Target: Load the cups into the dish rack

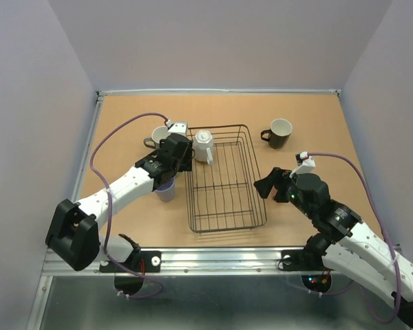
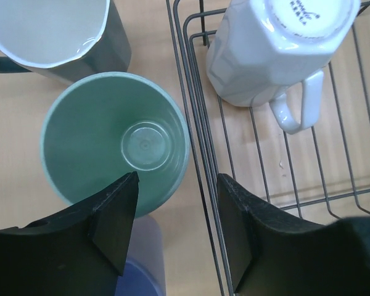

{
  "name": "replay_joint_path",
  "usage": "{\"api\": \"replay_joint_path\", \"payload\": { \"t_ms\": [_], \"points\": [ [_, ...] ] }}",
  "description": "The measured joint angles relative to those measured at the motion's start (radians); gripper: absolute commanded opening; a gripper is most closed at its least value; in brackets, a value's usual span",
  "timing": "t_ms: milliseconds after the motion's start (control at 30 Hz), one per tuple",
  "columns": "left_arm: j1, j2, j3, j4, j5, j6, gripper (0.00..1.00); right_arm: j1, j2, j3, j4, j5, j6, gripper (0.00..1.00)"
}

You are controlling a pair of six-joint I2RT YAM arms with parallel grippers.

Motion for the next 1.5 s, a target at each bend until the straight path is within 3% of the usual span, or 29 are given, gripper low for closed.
{"api": "replay_joint_path", "payload": {
  "t_ms": [167, 267, 400, 833, 1000, 1167, 1200, 1333, 1433, 1500],
  "points": [
    [0.000, 0.051, 0.002, 0.004, -0.017, -0.008, 0.63, 0.000, -0.006, 0.000, -0.007, 0.000, -0.002, 0.93],
    [0.000, 0.051, 0.006, 0.004, -0.029, -0.010, 0.46, 0.000, -0.006, 0.000, -0.008, 0.000, -0.002, 0.93],
    [0.000, 0.051, 0.026, 0.007, -0.041, -0.011, 0.36, 0.000, -0.006, 0.000, -0.009, 0.000, -0.002, 0.93],
    [0.018, 0.051, 0.035, 0.007, -0.076, -0.011, 0.36, 0.000, -0.013, -0.002, -0.010, 0.000, -0.002, 0.93],
    [0.019, 0.053, 0.035, 0.007, -0.075, -0.011, 0.48, 0.000, -0.013, -0.002, -0.011, -0.001, -0.002, 0.93],
    [0.020, 0.087, 0.035, 0.007, -0.075, -0.011, 0.51, 0.000, -0.013, -0.002, -0.011, 0.000, -0.002, 0.93],
    [0.020, 0.095, 0.035, 0.006, -0.076, -0.011, 0.49, 0.000, -0.013, -0.002, -0.011, 0.000, -0.002, 0.93],
    [0.023, 0.126, 0.035, 0.006, -0.074, -0.010, 0.26, 0.000, -0.013, -0.002, -0.011, 0.000, -0.002, 0.93],
    [0.023, 0.132, 0.037, -0.001, -0.077, -0.005, 0.03, 0.000, -0.013, -0.002, -0.011, 0.000, -0.002, 0.93],
    [0.023, 0.132, 0.053, -0.014, -0.081, -0.010, 0.00, 0.000, -0.013, -0.002, -0.011, -0.001, -0.002, 0.93]
  ]
}}
